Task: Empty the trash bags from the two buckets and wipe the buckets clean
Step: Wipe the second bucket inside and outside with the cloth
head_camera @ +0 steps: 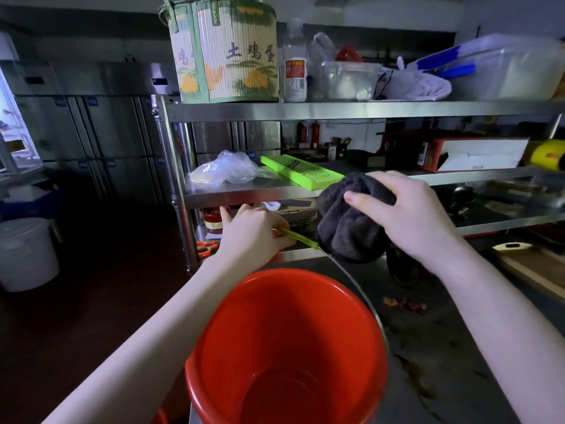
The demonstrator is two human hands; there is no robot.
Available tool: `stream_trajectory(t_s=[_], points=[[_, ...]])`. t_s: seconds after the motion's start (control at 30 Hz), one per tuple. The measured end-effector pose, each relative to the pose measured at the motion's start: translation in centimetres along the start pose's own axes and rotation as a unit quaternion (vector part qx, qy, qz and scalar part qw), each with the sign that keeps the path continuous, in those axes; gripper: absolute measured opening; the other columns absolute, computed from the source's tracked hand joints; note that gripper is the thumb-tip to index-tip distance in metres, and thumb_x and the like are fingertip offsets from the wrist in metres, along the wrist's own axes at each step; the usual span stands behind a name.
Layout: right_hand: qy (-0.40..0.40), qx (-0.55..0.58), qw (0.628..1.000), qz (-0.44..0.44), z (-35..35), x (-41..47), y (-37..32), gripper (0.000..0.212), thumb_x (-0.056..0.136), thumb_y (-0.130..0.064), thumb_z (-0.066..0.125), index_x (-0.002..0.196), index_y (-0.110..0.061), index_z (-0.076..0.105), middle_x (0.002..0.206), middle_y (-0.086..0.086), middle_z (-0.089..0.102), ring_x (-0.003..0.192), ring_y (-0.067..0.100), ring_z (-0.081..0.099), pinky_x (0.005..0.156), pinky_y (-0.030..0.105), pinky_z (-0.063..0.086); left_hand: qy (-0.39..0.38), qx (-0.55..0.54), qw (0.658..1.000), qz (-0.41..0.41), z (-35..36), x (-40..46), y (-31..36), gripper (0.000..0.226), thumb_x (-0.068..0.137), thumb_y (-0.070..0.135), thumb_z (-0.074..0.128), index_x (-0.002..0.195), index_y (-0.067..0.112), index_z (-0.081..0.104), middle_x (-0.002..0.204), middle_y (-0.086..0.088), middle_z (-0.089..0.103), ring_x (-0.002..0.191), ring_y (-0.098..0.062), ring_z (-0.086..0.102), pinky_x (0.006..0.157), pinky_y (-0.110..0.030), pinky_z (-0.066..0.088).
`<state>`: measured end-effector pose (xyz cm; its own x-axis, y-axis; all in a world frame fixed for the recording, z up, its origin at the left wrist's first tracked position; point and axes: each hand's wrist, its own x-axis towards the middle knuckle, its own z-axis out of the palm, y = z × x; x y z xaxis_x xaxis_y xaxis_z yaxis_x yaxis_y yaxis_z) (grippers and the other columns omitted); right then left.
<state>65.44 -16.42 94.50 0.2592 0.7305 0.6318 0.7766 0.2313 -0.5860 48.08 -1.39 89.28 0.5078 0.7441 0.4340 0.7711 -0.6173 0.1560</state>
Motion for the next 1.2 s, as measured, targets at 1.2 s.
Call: stream_trajectory(t_s=[1.2], points=[[-0.115,-0.249,0.952,-0.133,4.0,-0.8,4.5,0.024,0.083,-0.042,0.068,0.104,-0.031,0.070,0.108,-0.010,0.052,0.098,0.017,0.045,0.079,0.034,0.044,0.175,-0.279,0.938,0.111,2.4,-5.4,0.0,0.013,0.087,0.024,0.060,0.088,0.016,0.070,0.085,0.016,0.055,0.076,-0.007,0.055,0.065,-0.032,0.048]])
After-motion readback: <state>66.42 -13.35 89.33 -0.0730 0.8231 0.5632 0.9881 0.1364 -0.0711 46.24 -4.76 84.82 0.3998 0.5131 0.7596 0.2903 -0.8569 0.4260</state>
